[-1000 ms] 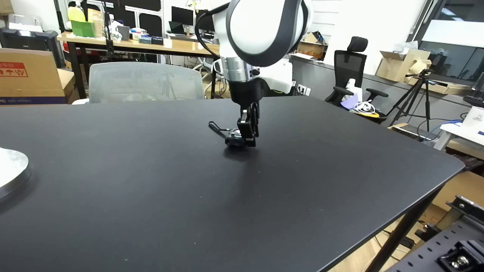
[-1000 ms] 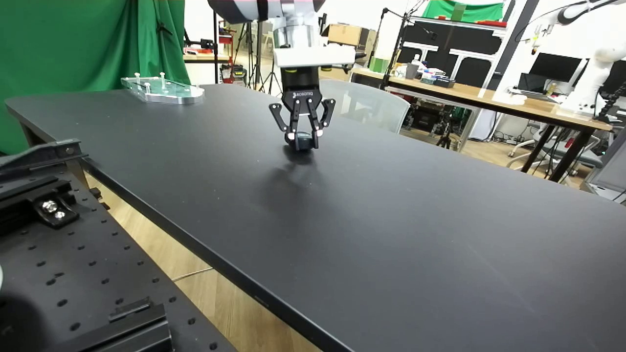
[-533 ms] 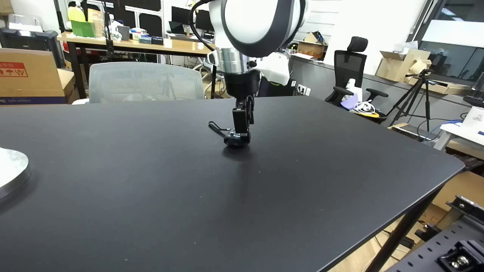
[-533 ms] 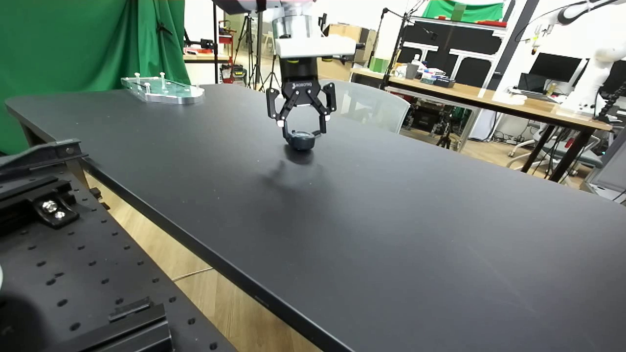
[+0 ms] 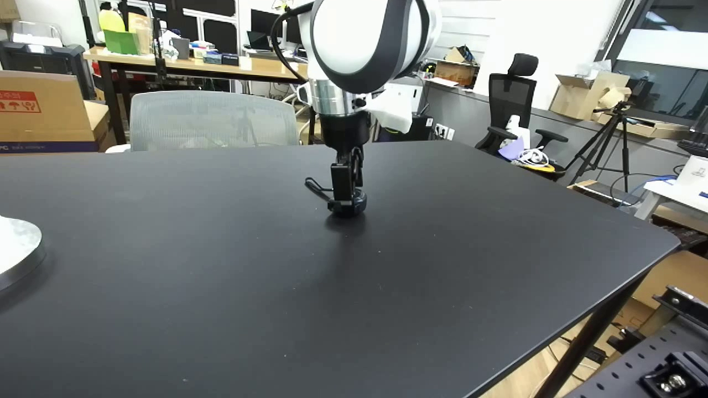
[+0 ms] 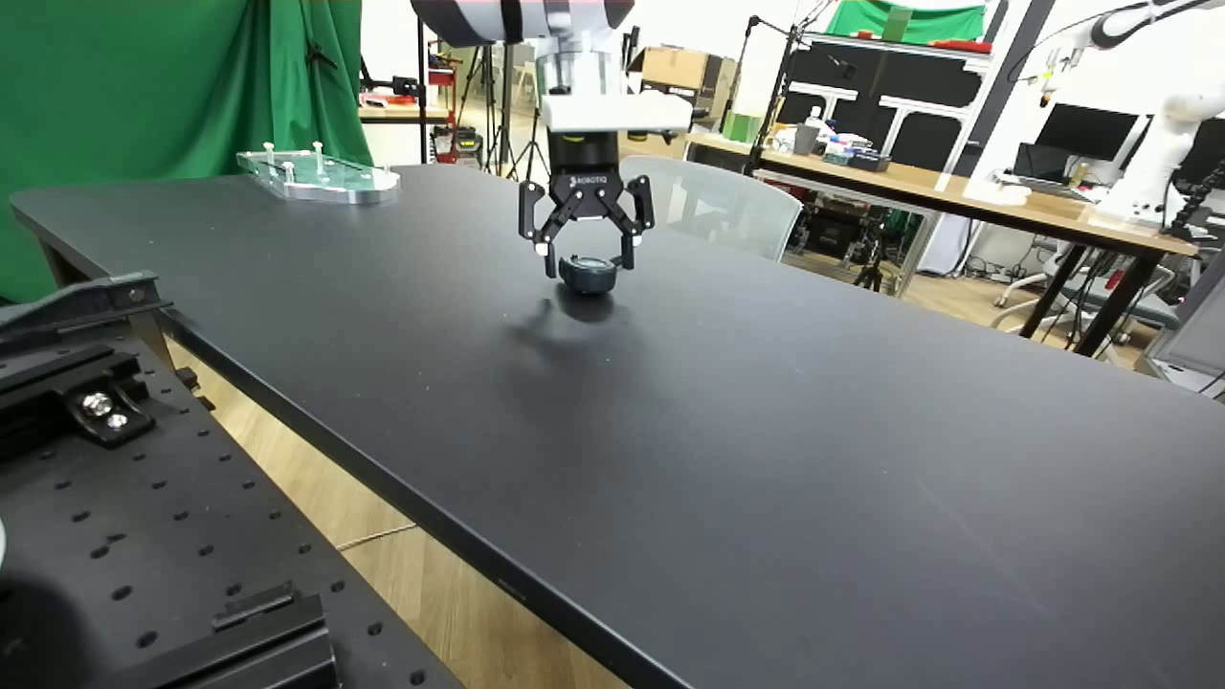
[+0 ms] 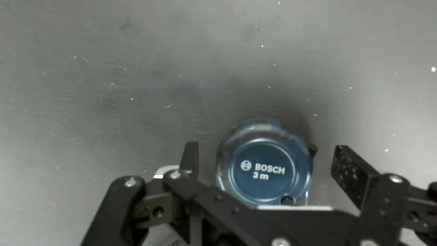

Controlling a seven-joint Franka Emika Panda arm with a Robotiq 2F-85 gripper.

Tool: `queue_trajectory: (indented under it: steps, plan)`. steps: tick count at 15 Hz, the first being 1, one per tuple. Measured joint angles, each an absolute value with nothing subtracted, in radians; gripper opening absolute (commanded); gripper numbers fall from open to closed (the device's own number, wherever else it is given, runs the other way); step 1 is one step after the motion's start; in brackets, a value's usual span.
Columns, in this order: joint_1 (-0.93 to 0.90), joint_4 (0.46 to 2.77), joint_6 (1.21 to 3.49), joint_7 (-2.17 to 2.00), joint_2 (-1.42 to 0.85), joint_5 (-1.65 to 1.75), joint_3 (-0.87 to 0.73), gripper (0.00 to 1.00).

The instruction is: Move the measuring tape to the left and back to the right

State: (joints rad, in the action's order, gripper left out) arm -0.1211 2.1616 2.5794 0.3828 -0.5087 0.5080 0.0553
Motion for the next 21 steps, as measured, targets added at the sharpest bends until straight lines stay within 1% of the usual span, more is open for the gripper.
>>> queue_trajectory:
  steps: [1,5,12,15,21]
  plan:
    - [-0.122,2.153,2.579,0.383,-0.519,0.508,0.057,0.73]
    - [-0.127,2.122,2.579,0.383,-0.548,0.508,0.059,0.45]
    - [-0.131,2.123,2.538,0.35,-0.506,0.451,0.06,0.44]
    - [-0.148,2.162,2.495,0.248,-0.413,0.452,0.049,0.44]
    - [-0.161,2.325,2.458,-0.016,-0.215,0.462,0.006,0.44]
